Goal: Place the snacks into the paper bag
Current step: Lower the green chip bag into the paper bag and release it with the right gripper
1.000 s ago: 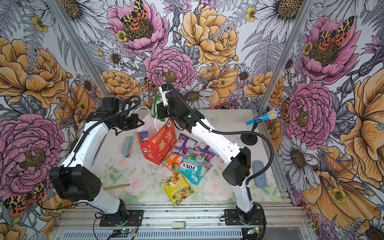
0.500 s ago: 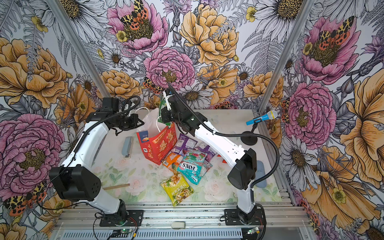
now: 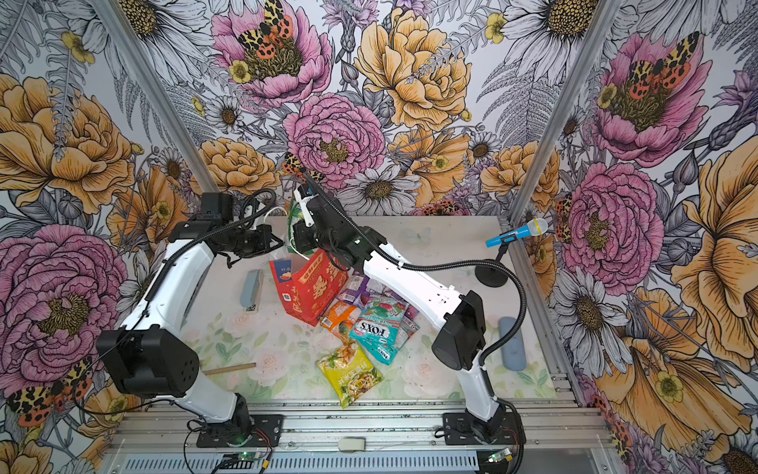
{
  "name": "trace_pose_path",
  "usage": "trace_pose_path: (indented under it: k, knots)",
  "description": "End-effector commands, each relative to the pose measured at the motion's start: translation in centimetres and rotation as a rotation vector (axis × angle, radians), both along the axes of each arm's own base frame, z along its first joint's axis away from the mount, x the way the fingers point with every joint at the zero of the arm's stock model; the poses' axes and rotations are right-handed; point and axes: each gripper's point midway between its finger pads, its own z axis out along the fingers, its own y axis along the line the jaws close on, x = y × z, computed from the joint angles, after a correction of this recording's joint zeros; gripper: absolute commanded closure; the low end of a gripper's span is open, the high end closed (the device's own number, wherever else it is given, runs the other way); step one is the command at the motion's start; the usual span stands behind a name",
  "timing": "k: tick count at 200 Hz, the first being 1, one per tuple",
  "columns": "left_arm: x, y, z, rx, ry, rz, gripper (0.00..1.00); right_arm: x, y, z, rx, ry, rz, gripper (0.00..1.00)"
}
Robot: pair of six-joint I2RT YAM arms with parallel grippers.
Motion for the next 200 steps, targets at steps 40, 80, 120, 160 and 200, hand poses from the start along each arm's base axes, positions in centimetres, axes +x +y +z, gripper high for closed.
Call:
trace_pose_path:
  k: [40, 80, 120, 160, 200]
  knots:
    - [-0.4, -0.2, 1.1, -0.043, -0.027, -0.008, 1.00, -0.2, 0.3, 2.5, 0.065, -0.037, 0.004, 1.00]
    - [-0.3, 0.0, 1.1, -0.046, -0.027, -0.003, 1.00, -0.3, -1.5, 2.5, 0.020, -0.065, -0.045, 1.00]
    - [-0.3, 0.0, 1.2, -0.049, -0.028, -0.001, 1.00, -0.2, -2.6, 2.6, 0.001, -0.082, -0.073, 1.00]
    - [-0.3, -0.1, 1.1, -0.052, -0.027, -0.003, 1.00, -0.2, -1.4, 2.6, 0.026, -0.067, -0.039, 1.00]
    - [-0.3, -0.1, 1.1, -0.056, -0.028, -0.006, 1.00, 0.4, 0.3, 3.2, 0.066, -0.067, -0.010, 1.00]
